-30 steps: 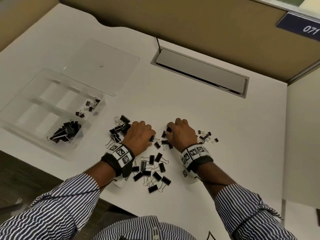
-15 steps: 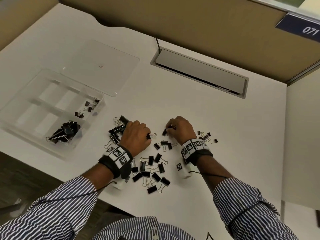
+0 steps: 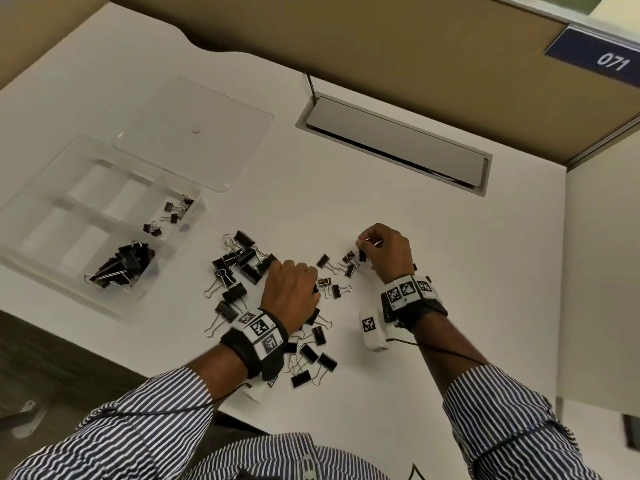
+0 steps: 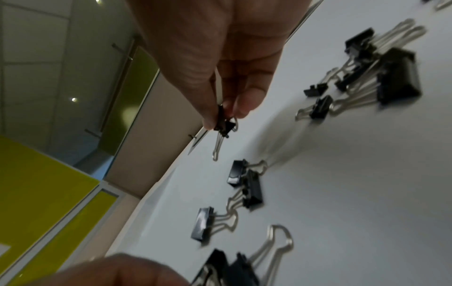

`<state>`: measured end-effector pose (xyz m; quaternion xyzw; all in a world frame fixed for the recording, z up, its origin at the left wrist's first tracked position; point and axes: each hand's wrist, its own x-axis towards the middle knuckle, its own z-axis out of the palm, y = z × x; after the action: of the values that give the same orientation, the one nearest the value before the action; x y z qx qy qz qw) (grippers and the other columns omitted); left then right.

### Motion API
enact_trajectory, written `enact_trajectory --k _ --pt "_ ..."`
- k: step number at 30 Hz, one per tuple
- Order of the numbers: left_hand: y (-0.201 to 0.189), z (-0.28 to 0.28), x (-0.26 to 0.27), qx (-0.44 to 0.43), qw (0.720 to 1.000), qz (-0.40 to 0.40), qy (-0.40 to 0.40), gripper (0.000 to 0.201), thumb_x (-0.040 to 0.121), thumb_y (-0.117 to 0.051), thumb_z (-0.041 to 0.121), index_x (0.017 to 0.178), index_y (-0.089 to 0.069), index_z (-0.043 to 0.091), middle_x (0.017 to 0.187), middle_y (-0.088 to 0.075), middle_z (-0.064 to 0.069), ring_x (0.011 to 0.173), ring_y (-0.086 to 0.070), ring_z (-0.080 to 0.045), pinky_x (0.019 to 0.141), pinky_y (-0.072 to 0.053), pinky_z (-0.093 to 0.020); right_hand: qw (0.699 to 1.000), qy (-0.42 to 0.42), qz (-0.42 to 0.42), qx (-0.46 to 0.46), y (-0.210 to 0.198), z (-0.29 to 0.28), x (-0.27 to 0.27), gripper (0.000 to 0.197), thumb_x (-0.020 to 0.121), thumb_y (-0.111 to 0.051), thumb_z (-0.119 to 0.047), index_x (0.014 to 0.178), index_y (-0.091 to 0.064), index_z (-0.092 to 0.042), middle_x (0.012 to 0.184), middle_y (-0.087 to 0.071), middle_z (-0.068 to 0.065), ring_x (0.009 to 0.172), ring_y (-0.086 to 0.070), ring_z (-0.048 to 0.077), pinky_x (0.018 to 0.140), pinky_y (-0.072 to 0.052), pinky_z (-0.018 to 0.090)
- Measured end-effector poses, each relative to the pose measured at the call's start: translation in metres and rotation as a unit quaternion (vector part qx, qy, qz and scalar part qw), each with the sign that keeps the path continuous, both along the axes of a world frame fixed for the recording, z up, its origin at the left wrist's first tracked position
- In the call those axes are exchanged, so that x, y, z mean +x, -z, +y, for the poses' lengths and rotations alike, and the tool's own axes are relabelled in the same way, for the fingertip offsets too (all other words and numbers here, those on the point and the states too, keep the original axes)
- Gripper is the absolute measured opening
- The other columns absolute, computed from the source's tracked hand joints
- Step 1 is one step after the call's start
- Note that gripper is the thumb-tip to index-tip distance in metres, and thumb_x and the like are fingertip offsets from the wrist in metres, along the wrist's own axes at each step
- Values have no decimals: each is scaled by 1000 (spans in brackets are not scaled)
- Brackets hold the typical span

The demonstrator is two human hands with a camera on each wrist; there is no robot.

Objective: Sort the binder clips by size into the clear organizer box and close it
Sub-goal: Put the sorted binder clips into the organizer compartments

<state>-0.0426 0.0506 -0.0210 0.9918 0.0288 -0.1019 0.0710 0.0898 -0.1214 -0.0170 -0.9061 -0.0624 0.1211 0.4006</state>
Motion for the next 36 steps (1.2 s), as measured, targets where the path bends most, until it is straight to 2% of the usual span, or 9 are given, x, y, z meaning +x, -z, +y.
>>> enact_trajectory --k 3,6,8,12,17,20,27,32,36 --pt "4 -5 0 18 1000 -10 19 27 78 -74 43 89 -64 21 83 -62 2 77 -57 -18 77 -41 -38 999 40 4 24 -4 -8 4 7 83 -71 -22 79 -67 -27 73 -67 -6 62 -64 18 55 -57 35" --pt "6 -7 0 22 999 -9 35 23 82 -69 39 91 -65 19 88 -63 1 79 -59 -19 79 -41 -37 996 62 19 60 -9 -10 5 3 85 -71 -17 84 -71 -21 75 -70 3 56 -65 21 42 -48 24" --pt "2 -8 1 14 999 10 34 20 76 -75 35 82 -65 18 80 -62 0 70 -58 -18 73 -43 -35 993 70 34 84 -8 -10 4 3 86 -71 -14 86 -72 -17 76 -71 6 55 -67 22 44 -50 24" --pt "6 -2 5 1 999 0 37 22 62 -84 26 69 -65 17 68 -57 1 56 -54 -16 59 -43 -30 991 61 55 109 -4 -5 3 2 85 -72 -12 85 -73 -14 75 -71 6 59 -70 23 55 -60 37" --pt "0 20 11 -56 998 -28 -8 19 76 -77 28 86 -69 14 81 -60 0 66 -58 -17 60 -53 -33 996 -47 67 37 -1 2 -5 4 84 -75 -15 87 -73 -15 75 -70 1 54 -68 20 55 -60 35" --pt "-10 28 23 -103 993 -50 -27 22 84 -71 29 99 -68 13 92 -61 -1 74 -61 -19 65 -55 -37 995 -46 78 43 1 5 -8 4 83 -76 -13 87 -75 -13 76 -72 4 55 -67 18 56 -60 33" --pt "-15 24 48 -103 993 -46 43 23 89 -65 28 104 -66 10 99 -59 -7 84 -59 -26 64 -47 -35 994 5 83 74 3 -9 -9 3 83 -76 -12 83 -75 -15 69 -72 3 57 -68 22 59 -61 37" --pt "-5 17 58 -79 994 -25 75 14 87 -65 22 90 -65 8 91 -56 -8 76 -57 -28 56 -35 -31 991 23 92 91 0 -16 -12 2 82 -77 -10 84 -76 -11 66 -70 3 54 -64 17 57 -60 34" --pt "-2 13 63 -53 993 10 103 13 79 -73 16 88 -66 11 87 -56 -8 66 -57 -27 51 -31 -28 990 25 98 99 -2 -17 -17 2 83 -76 -9 84 -75 -10 66 -70 3 53 -63 17 55 -59 31"
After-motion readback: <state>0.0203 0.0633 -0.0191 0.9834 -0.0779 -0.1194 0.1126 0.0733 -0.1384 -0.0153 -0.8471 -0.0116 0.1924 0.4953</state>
